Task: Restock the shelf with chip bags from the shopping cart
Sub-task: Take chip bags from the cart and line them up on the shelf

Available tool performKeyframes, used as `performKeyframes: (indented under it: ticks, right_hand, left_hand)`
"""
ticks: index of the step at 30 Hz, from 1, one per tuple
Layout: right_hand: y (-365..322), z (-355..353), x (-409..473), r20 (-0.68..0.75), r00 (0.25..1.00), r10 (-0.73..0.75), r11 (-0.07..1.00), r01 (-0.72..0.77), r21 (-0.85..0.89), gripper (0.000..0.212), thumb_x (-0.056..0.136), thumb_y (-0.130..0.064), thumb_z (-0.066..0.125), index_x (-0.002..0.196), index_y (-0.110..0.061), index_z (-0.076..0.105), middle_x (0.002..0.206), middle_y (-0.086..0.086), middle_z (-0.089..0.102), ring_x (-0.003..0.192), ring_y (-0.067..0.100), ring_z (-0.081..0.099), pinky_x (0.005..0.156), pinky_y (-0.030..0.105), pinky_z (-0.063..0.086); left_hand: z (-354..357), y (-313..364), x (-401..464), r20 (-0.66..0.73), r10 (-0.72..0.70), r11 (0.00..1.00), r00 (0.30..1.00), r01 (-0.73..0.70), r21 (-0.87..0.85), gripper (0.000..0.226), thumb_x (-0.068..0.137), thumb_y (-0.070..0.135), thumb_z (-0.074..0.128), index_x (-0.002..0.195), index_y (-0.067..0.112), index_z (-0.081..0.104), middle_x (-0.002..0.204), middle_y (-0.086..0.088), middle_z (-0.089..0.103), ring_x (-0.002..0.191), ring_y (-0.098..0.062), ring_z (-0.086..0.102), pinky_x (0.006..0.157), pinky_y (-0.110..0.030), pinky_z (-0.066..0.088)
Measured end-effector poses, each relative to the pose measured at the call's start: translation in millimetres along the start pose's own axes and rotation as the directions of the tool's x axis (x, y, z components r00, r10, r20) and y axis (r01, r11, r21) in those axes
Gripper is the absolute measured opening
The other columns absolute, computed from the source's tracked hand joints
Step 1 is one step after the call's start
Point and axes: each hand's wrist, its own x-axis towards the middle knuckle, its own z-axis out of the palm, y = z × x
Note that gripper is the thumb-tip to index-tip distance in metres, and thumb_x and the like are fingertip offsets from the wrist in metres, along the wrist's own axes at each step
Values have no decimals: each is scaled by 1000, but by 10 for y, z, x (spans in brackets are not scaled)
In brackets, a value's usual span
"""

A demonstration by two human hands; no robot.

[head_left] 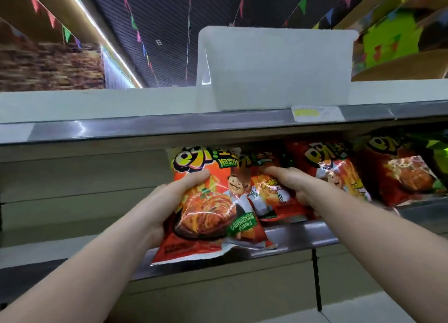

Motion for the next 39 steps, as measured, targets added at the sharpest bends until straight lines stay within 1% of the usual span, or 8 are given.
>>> performKeyframes:
  ticks: [6, 9, 13, 16, 19, 21, 29, 39]
  right_hand:
    - [148, -8, 405, -17, 998, -55, 989, 57, 138, 42, 84, -26, 67, 119, -4, 58, 103, 13, 67, 83, 24, 64, 67, 28, 49]
    - [161, -16, 510, 18, 994, -107, 988, 104, 110, 36, 87, -22, 63, 118, -4, 57, 115, 14, 64, 99, 28, 61, 84, 32, 49]
    - [128, -33, 536, -41, 989, -140, 989, 137, -57, 36, 95, -23, 50, 122, 0, 54, 117, 18, 60, 103, 32, 59, 71, 29, 45]
    - [96, -114, 442, -50, 987, -152, 988, 152, 1, 35, 93, -24, 49, 118, -1, 57, 107, 20, 63, 76, 31, 60, 54, 28, 46]
    - [118, -240, 268, -11, 970, -243, 961, 242, 130, 26, 93, -16, 50, 116, -8, 56, 107, 10, 64, 95, 26, 60, 82, 35, 52]
    - [159, -301, 119, 18, 933, -358, 933, 357, 42, 34, 92, -14, 51, 126, -17, 51, 114, 3, 59, 108, 21, 55, 97, 35, 44]
    - [405, -424, -21, -17, 768, -640, 738, 609, -292, 49, 93, -36, 51, 138, -19, 43, 135, -2, 52, 124, 14, 47, 105, 41, 39]
    - [455, -423, -90, -48, 765, -642, 721, 581, -378, 54, 94, -39, 48, 142, -18, 37, 140, 1, 47, 126, 16, 46, 104, 41, 40]
  left_hand:
    - [169, 0, 281, -59, 25, 1000, 998, -25, 1, 74, 45, 41, 77, 110, 8, 66, 85, -13, 75, 60, -24, 71, 56, -31, 58]
    - [333, 15, 427, -72, 30, 999, 997, -31, -10, 68, 48, 40, 76, 107, 9, 67, 81, -11, 74, 58, -22, 70, 51, -29, 57]
    - [567, 9, 629, -60, 14, 1000, 998, -14, 12, 61, 49, 38, 75, 103, 10, 67, 81, -10, 74, 60, -21, 70, 53, -30, 58]
    - [698, -21, 763, -62, 17, 999, 998, -14, 46, 55, 58, 39, 73, 105, 13, 65, 90, -10, 73, 76, -25, 69, 70, -35, 56]
    - [767, -57, 848, -45, 31, 999, 998, -30, 28, 30, 76, 33, 68, 97, 12, 66, 85, -9, 73, 78, -26, 67, 75, -36, 54]
    - [799, -84, 893, -34, 43, 999, 999, -42, 21, 24, 80, 32, 66, 94, 12, 67, 83, -9, 72, 78, -26, 67, 79, -37, 53]
    - [986, -233, 999, -57, 146, 987, 988, -142, 72, 52, 78, 39, 69, 120, 10, 57, 98, -11, 72, 82, -25, 70, 63, -30, 54]
    - [1085, -267, 1090, -54, 120, 988, 991, -113, 110, 75, 64, 53, 70, 123, 10, 53, 100, -13, 70, 82, -26, 70, 62, -28, 54]
